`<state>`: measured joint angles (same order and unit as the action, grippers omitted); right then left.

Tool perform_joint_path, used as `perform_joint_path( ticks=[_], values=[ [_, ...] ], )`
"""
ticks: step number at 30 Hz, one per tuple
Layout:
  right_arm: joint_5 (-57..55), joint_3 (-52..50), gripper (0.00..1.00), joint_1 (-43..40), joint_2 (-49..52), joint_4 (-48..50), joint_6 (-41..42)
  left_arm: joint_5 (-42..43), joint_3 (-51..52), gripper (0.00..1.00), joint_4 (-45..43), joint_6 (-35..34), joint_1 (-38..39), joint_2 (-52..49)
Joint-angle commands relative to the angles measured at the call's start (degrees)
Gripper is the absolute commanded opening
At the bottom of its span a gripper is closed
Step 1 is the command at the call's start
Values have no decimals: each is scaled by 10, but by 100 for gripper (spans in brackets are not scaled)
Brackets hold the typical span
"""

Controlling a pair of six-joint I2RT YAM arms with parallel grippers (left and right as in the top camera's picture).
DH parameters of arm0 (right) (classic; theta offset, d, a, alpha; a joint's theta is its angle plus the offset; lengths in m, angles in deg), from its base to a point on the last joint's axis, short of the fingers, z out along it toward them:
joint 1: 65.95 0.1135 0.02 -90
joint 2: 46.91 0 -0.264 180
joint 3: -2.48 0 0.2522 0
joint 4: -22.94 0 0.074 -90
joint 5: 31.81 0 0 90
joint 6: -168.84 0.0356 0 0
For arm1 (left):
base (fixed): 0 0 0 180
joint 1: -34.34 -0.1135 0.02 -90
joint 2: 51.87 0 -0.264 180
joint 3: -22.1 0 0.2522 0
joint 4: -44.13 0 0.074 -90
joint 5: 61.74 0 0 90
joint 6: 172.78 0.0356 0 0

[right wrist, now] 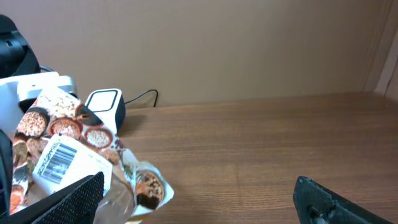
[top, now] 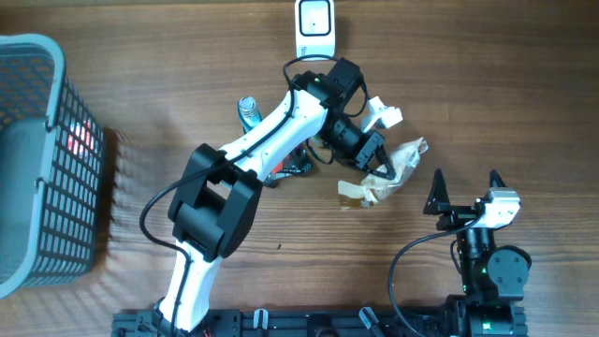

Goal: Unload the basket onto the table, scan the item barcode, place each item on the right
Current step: 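Carry the clear food bag right and release it on the table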

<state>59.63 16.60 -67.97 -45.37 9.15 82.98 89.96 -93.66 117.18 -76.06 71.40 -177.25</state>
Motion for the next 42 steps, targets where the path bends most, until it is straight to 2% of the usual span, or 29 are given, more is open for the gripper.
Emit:
perform_joint_path(
  ticks=[1, 4, 7, 10, 11, 13, 14, 16, 18, 22, 23, 25, 26, 28, 30, 34, 36, 37, 38, 40, 42],
  values=[
    [3, -1, 100, 2, -3, 2, -10, 24, -2, 4, -26, -37, -10, -12],
    [3, -1, 100, 2, -3, 2, -10, 109, -1, 4, -79, -49, -11, -46],
    [3, -1, 100, 2, -3, 2, -10, 158, -1, 4, -77, -62, -17, -71],
    [3, -1, 100, 2, -3, 2, -10, 158, -1, 4, -76, -62, -20, -72],
    [3, -1, 100, 2, -3, 2, -10, 157, -1, 18, -75, -62, -20, -72],
    [3, -1, 100, 2, -3, 2, -10, 149, -1, 35, -74, -62, -20, -72],
    [3, -1, 100, 2, -3, 2, -10, 148, -1, 48, -73, -62, -20, -72],
    [3, -1, 100, 2, -3, 2, -10, 148, -1, 61, -72, -62, -19, -72],
    [3, -1, 100, 2, -3, 2, -9, 148, -1, 69, -72, -62, -19, -72],
    [3, -1, 100, 2, -3, 2, -10, 148, -1, 71, -74, -75, -19, -71],
    [3, -1, 100, 2, -3, 2, -10, 147, -1, 79, -74, -78, -19, -68],
    [3, -1, 100, 2, -3, 2, -10, 76, -6, 95, -75, -118, -20, -54],
    [3, -1, 100, 2, -3, 2, -10, 39, -13, 100, -75, -137, -20, -43],
    [3, -1, 100, 2, -3, 2, -10, -31, -33, 100, -74, -162, -20, -12],
    [3, -1, 100, 2, -3, 2, -9, -162, -74, 100, -73, -200, -24, 40],
    [3, -1, 100, 2, -3, 2, -9, -253, -178, 100, -15, -207, -52, 110],
    [3, -1, 100, 2, -3, 2, -10, -273, -234, 100, 19, -204, -69, 142],
    [3, -1, 100, 2, -3, 2, -10, -276, -268, 100, 42, -189, -87, 169],
    [3, -1, 100, 2, -3, 2, -10, -315, -291, 100, 61, -189, -106, 189],
    [3, -1, 100, 2, -3, 2, -10, -448, -329, 100, 106, -226, -194, 243],
    [3, -1, 100, 2, -3, 2, -10, -452, -334, 100, 132, -249, -314, 282]
  ],
)
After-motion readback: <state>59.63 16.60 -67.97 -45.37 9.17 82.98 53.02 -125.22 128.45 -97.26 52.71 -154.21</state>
